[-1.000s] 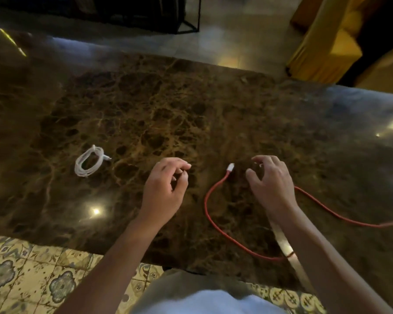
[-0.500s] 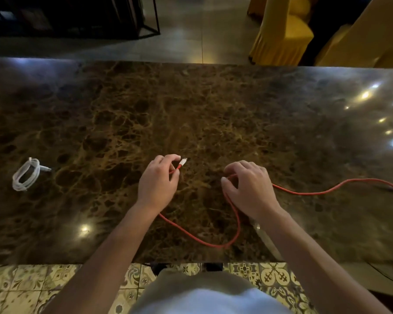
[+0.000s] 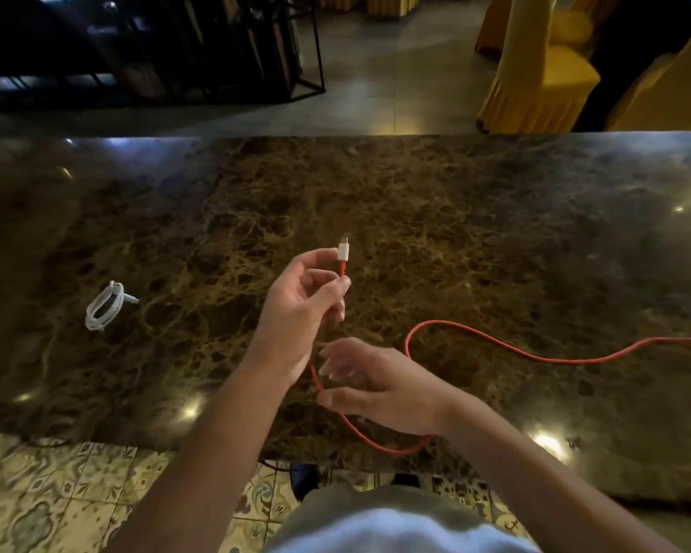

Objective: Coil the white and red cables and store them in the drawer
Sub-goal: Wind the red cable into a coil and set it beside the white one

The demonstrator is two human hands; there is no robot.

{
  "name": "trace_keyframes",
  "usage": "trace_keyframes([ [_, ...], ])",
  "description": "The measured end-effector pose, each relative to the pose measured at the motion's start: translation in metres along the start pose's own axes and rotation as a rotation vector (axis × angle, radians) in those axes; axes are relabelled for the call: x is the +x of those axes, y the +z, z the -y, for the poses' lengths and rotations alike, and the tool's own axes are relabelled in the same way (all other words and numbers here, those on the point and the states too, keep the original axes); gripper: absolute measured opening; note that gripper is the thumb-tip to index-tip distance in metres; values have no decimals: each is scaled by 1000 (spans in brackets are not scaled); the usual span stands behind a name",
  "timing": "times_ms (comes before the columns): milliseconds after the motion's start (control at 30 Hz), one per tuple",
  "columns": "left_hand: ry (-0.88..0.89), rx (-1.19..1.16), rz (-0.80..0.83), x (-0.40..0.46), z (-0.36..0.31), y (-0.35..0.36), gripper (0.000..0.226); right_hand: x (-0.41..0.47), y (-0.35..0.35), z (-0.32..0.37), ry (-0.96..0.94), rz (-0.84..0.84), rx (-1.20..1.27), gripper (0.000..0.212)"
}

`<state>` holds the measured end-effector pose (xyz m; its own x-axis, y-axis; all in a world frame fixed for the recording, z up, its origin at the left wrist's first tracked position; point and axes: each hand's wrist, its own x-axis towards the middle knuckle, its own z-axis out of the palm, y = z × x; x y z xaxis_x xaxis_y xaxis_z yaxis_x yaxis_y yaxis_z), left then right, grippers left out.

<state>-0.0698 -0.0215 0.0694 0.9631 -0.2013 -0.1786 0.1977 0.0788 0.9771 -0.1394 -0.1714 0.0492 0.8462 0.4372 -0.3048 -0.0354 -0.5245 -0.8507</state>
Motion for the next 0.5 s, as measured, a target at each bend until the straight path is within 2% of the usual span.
trace_keyframes([
  [67,-9,-89,10,-2,-1,-1,35,0,6,3,-57,22,109,43],
  [167,-64,-271,12,-2,-1,-3,36,0,7,1,-82,-49,229,32],
  [233,-60,-306,19,-4,1,-1,34,-1,5,-3,-92,-51,262,23],
  [333,52,-67,-20,-6,7,5,26,-9,4,-8,-142,-63,243,10],
  [433,226,326,-153,-3,19,6,26,-19,-1,-13,-158,-126,321,14],
  [500,310,443,-184,-3,23,3,27,-24,-8,-16,-157,-166,397,19],
])
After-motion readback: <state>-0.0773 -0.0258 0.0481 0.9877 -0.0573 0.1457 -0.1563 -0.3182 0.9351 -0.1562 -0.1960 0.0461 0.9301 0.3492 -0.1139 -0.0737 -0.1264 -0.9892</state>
